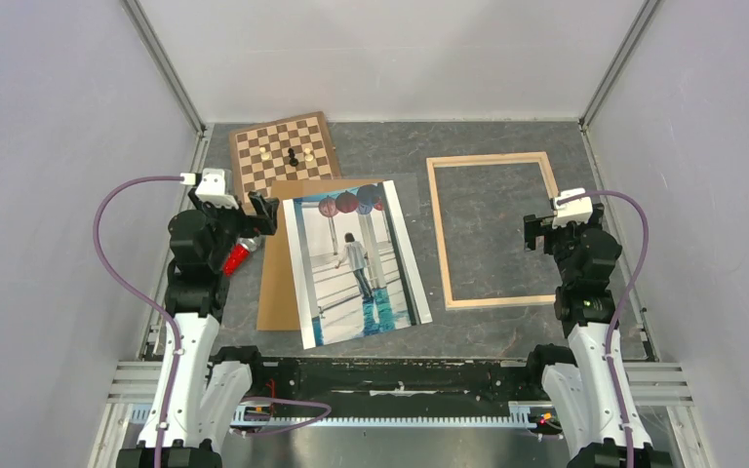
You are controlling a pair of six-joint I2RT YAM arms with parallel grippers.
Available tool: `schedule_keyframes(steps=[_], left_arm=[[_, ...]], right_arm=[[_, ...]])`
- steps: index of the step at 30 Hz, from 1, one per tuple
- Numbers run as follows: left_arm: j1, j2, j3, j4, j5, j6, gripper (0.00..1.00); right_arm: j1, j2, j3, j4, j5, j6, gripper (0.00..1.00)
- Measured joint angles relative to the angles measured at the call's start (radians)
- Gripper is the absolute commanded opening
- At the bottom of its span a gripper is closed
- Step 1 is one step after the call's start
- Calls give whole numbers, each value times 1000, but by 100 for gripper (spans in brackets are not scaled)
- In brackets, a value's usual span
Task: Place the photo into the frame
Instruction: Pick up the photo frame item at the center of the board.
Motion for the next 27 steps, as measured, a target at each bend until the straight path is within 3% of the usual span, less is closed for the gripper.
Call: schedule_keyframes(steps=[27], left_arm=[[4,-8,31,-98,-105,-3,100]], right_arm=[[-14,-18,7,-44,-118,-21,98]])
